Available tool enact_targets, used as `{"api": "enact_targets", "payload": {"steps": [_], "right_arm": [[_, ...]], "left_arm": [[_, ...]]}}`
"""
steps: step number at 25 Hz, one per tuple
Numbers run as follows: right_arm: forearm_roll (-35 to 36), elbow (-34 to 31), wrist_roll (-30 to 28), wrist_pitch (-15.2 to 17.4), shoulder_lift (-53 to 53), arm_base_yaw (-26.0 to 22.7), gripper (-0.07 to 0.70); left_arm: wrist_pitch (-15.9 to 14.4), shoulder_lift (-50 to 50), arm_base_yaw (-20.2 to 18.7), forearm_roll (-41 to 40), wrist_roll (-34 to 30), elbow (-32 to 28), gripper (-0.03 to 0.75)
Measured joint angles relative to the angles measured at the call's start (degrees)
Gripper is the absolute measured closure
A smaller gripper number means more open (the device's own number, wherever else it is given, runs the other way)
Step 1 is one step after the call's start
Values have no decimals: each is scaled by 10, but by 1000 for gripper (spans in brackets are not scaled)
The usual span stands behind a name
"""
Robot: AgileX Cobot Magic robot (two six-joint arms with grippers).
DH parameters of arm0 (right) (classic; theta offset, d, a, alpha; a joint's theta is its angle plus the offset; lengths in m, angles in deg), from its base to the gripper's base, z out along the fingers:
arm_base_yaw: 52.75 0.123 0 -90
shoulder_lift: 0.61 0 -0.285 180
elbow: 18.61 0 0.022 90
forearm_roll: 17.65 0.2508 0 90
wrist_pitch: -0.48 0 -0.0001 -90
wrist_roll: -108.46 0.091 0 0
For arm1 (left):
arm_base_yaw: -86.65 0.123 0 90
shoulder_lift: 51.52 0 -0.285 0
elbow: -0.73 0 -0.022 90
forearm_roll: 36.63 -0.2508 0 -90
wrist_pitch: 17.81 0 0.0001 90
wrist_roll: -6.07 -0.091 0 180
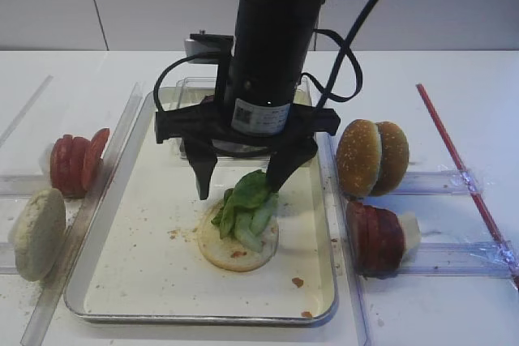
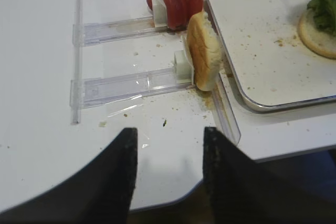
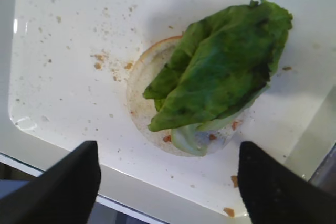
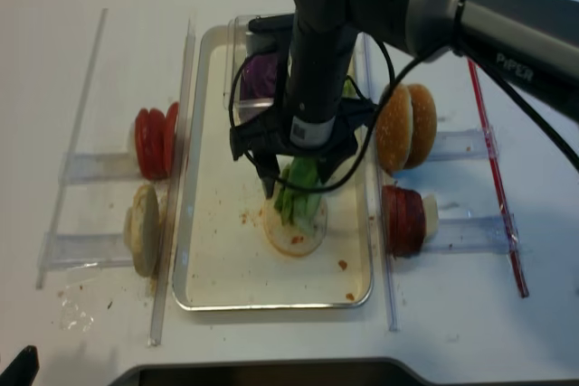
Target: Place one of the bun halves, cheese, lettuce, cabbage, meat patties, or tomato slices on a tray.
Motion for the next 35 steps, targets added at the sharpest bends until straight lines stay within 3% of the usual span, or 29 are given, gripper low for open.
{"api": "enact_targets", "payload": {"steps": [15, 25, 35], "right_arm": [[-40, -1, 4, 4, -56, -7, 67], [-51, -6, -10, 7, -105, -94, 67], [-80, -6, -59, 9, -163, -178, 67]], "left_arm": [[0, 0, 0, 0, 0, 0, 431], [0, 0, 0, 0, 0, 0, 430], [0, 0, 0, 0, 0, 0, 431]]}}
